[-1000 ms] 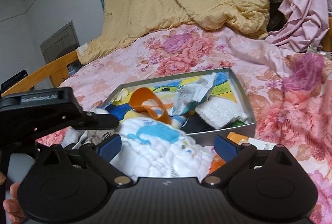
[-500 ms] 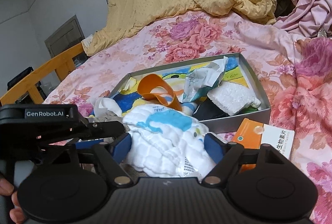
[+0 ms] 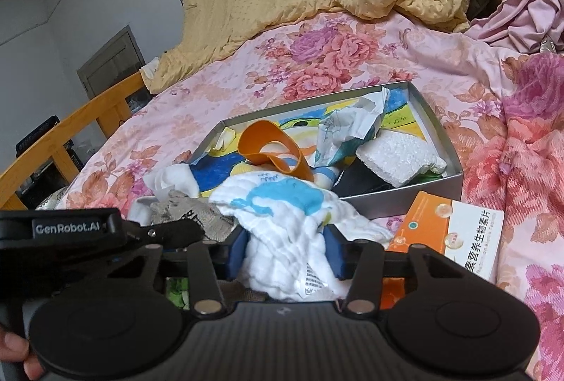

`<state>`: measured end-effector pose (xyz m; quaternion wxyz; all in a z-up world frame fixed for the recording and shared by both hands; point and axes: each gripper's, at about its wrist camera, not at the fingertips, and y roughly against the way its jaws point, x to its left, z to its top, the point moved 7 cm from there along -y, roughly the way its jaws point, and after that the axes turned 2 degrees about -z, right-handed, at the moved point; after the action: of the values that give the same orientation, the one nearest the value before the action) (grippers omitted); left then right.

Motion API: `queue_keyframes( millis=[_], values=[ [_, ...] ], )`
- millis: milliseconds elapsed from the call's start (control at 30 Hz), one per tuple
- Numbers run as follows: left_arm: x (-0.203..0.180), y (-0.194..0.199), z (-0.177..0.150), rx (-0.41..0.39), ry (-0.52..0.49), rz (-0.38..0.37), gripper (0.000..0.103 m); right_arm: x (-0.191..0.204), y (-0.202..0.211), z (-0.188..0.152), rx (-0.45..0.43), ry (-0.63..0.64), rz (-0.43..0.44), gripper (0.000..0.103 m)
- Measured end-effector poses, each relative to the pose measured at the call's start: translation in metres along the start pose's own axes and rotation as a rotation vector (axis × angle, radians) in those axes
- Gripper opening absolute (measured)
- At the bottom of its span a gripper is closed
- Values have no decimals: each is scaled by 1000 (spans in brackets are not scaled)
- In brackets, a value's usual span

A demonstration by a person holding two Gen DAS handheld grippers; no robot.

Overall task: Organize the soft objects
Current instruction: 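Lift the grey pouch and white cloth and carry both over the tray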

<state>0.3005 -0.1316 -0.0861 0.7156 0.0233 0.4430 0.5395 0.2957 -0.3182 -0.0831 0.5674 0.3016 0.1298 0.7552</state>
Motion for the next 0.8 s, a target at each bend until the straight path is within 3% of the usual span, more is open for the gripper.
queue_keyframes(
  millis=[367,800],
  values=[
    [-5,30,-6,-18,-24,48,20,3,14,1,-25,5,12,29],
    [-21,91,-20,-43,-93,31,19,4,74,5,-147,-38,44,27]
  ],
)
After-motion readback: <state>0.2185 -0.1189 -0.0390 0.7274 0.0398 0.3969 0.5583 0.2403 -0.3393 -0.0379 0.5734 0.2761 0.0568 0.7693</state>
